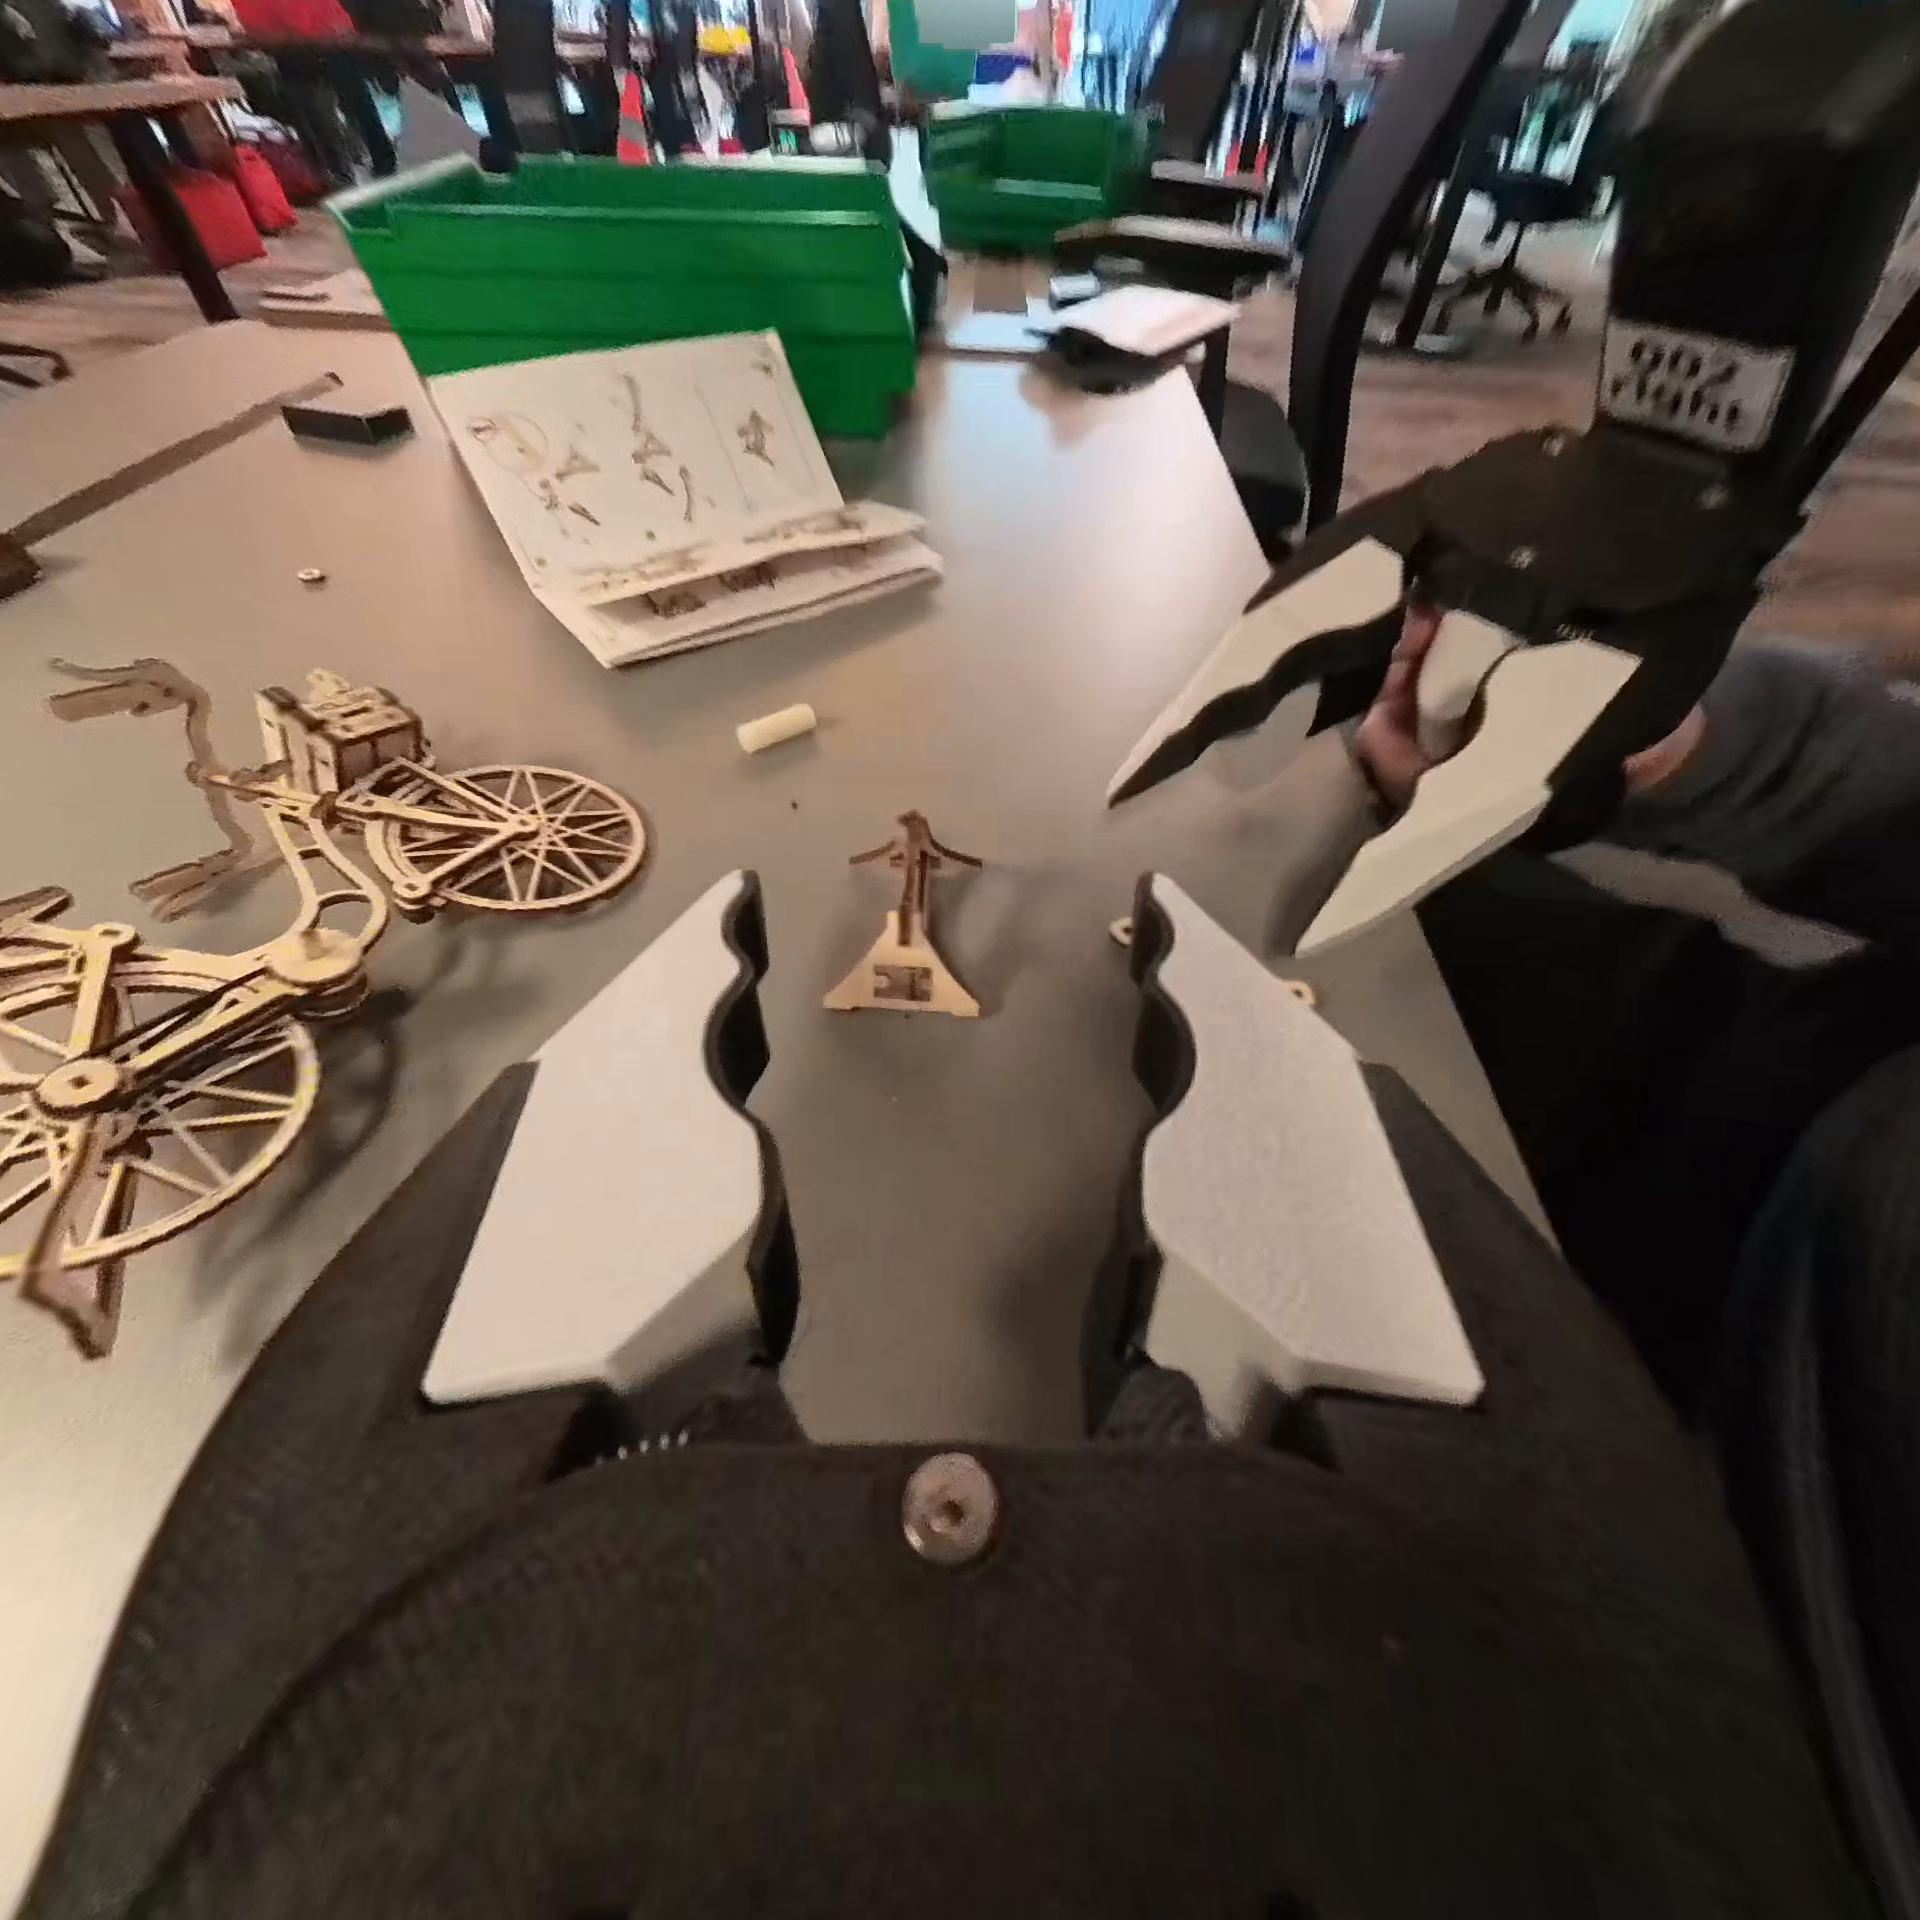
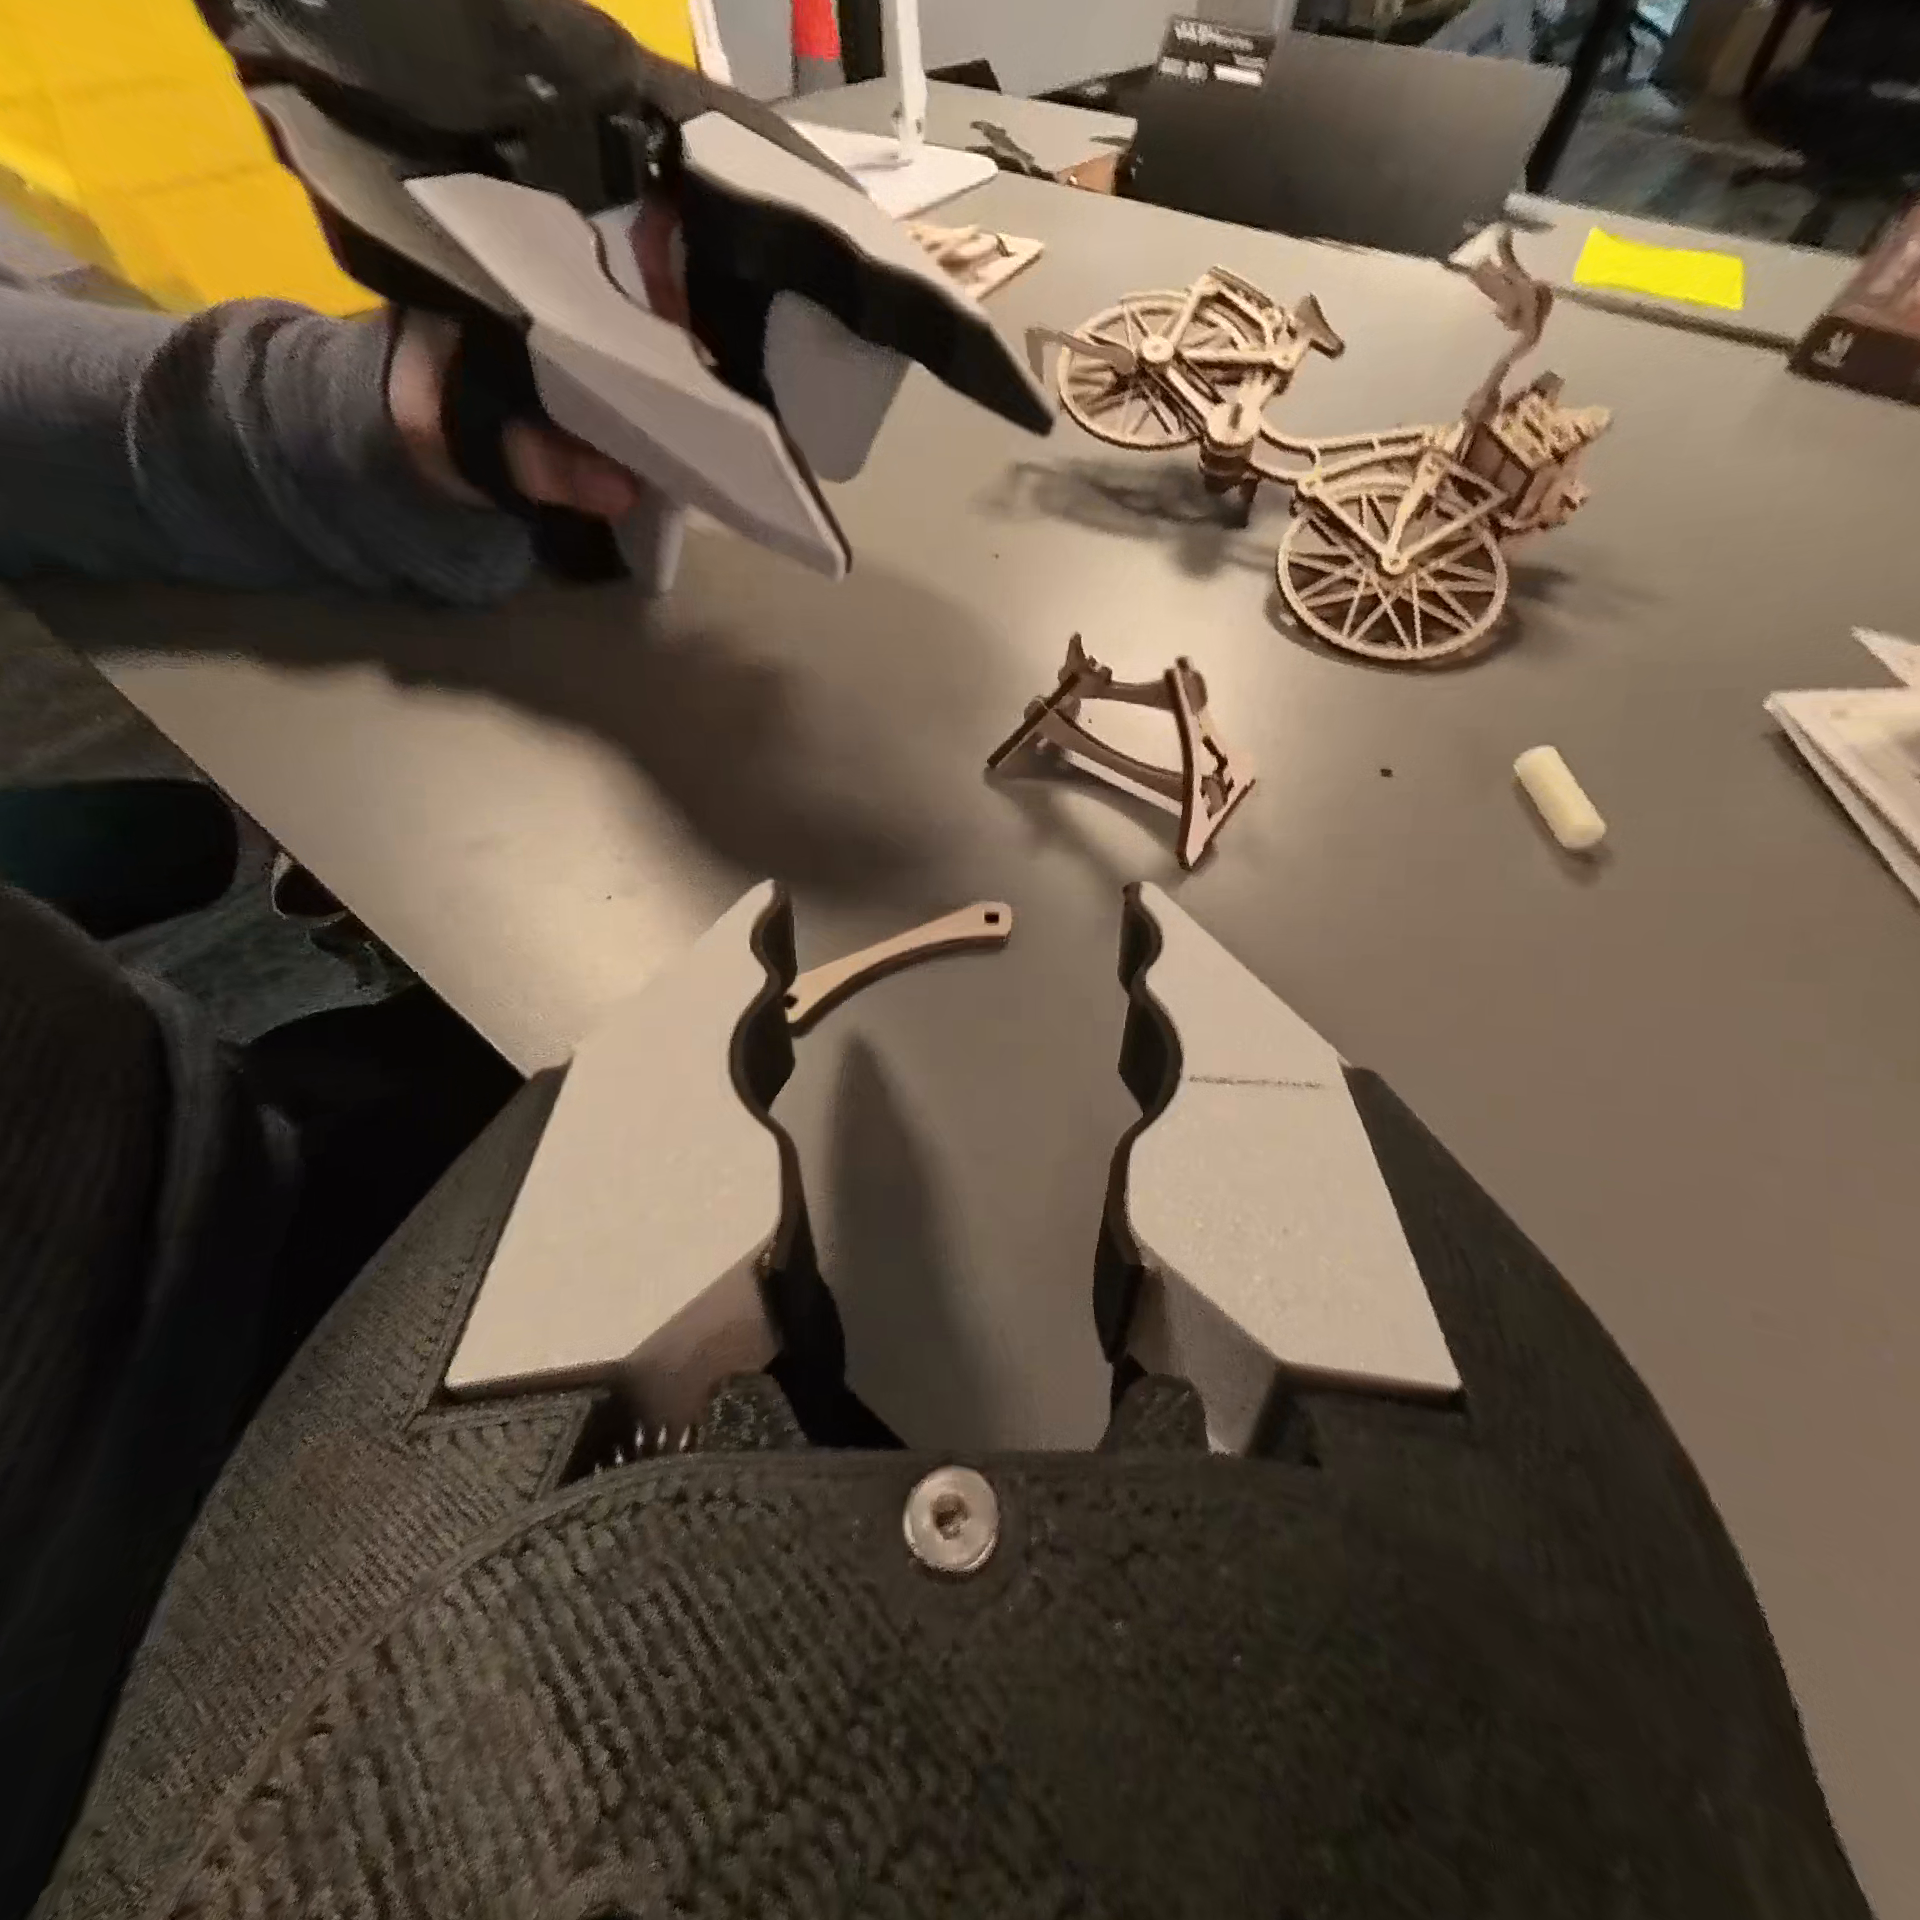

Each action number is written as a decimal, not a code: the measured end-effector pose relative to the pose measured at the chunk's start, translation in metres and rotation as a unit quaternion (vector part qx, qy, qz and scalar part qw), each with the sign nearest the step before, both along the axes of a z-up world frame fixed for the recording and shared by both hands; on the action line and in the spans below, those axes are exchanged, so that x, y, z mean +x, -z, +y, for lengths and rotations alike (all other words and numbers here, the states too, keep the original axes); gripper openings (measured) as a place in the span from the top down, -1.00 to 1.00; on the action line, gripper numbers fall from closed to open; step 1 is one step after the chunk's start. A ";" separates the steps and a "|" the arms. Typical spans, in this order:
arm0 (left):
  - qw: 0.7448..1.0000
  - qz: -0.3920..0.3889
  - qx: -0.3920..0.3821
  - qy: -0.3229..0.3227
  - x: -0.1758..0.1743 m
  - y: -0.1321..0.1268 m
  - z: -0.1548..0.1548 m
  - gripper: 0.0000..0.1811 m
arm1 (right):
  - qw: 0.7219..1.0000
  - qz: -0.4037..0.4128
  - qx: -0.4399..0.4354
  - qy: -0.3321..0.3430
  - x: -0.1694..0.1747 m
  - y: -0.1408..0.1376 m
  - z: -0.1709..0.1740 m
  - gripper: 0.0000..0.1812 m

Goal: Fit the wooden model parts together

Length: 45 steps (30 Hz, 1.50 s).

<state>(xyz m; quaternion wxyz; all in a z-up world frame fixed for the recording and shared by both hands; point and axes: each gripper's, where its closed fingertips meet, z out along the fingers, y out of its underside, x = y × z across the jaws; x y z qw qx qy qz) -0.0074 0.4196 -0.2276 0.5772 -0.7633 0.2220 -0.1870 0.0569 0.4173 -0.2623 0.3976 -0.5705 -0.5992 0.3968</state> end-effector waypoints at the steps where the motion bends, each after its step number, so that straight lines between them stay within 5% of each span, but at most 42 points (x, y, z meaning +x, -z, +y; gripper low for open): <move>1: 1.000 -0.016 0.010 -0.008 -0.005 -0.005 0.000 0.22 | 1.000 0.010 0.010 -0.004 -0.001 -0.003 0.002 0.32; 5: 0.991 -0.059 0.080 -0.087 -0.042 -0.027 0.002 0.17 | 0.996 0.062 0.057 0.041 0.005 -0.025 0.034 0.32; 9: 0.973 -0.089 0.127 -0.168 -0.079 -0.041 0.003 0.07 | 0.976 0.162 0.124 0.077 0.015 -0.075 0.080 0.37; 15: 0.956 -0.075 0.161 -0.234 -0.098 -0.047 0.005 -0.11 | 0.945 0.254 0.203 0.040 -0.017 -0.121 0.127 0.32; 20: 0.953 -0.045 0.166 -0.248 -0.097 -0.046 0.010 -0.11 | 0.930 0.263 0.247 -0.072 -0.071 -0.092 0.123 0.31; 24: 0.990 -0.037 0.118 -0.070 -0.038 -0.033 0.001 0.44 | 0.939 0.222 0.176 -0.196 -0.082 -0.069 0.099 0.31; 29: 0.999 0.022 0.023 0.033 0.007 -0.002 -0.004 0.55 | 0.919 0.141 0.138 -0.340 -0.048 -0.043 0.070 0.61; 36: 0.983 0.112 -0.141 0.029 0.013 0.053 0.007 0.67 | 0.909 -0.049 0.107 -0.400 -0.035 0.006 0.058 0.71; 45: 0.989 0.053 -0.140 0.009 0.005 0.043 0.013 0.74 | 0.902 -0.078 0.068 -0.420 -0.031 0.009 0.053 0.78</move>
